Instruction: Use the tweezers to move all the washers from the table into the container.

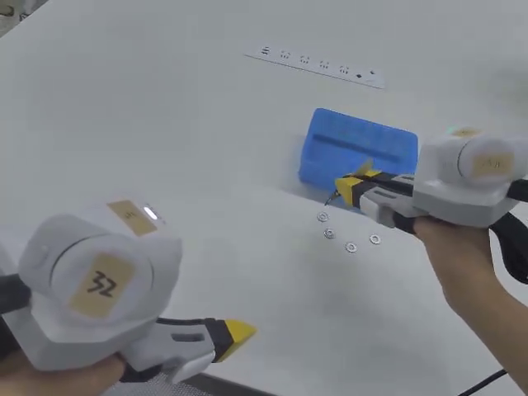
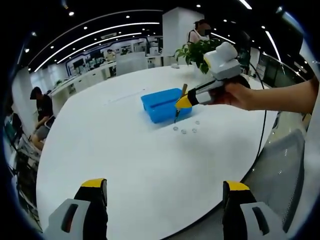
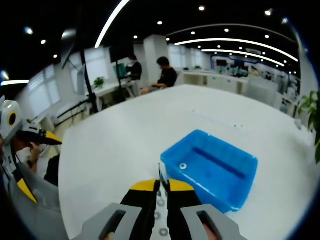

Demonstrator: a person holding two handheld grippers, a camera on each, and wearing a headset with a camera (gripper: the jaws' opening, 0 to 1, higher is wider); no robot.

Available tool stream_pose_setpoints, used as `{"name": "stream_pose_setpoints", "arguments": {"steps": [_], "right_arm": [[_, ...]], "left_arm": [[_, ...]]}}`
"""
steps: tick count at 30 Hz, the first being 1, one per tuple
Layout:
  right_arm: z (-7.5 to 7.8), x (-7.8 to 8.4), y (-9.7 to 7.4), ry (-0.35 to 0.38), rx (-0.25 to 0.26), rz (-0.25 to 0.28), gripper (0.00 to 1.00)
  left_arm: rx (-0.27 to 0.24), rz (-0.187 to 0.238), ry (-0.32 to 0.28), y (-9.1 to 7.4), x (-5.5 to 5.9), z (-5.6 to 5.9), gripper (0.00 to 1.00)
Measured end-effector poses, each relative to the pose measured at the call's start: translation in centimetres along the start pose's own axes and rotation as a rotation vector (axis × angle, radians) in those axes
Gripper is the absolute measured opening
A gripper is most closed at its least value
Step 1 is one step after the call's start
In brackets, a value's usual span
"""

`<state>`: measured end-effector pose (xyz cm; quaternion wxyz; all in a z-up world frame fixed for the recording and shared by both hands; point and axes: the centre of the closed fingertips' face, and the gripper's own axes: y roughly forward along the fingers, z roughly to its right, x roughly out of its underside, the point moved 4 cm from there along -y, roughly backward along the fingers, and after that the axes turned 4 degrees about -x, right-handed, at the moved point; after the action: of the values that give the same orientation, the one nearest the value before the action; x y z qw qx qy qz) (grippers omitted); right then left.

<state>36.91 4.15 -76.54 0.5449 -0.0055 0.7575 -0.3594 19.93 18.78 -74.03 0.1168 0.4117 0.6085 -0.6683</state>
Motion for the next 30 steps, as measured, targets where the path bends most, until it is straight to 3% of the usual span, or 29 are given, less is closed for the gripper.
{"name": "stream_pose_setpoints", "arguments": {"steps": [15,30], "right_arm": [[0.4,1.3,0.6,0.002,-0.001,-0.041,0.03],[0.3,1.1,0.7,-0.014,0.012,-0.044,0.02]], "left_arm": [[0.002,-0.011,0.002,0.1,0.1,0.2,0.98],[0.005,-0.011,0.009,0.1,0.1,0.2,0.98]]}}
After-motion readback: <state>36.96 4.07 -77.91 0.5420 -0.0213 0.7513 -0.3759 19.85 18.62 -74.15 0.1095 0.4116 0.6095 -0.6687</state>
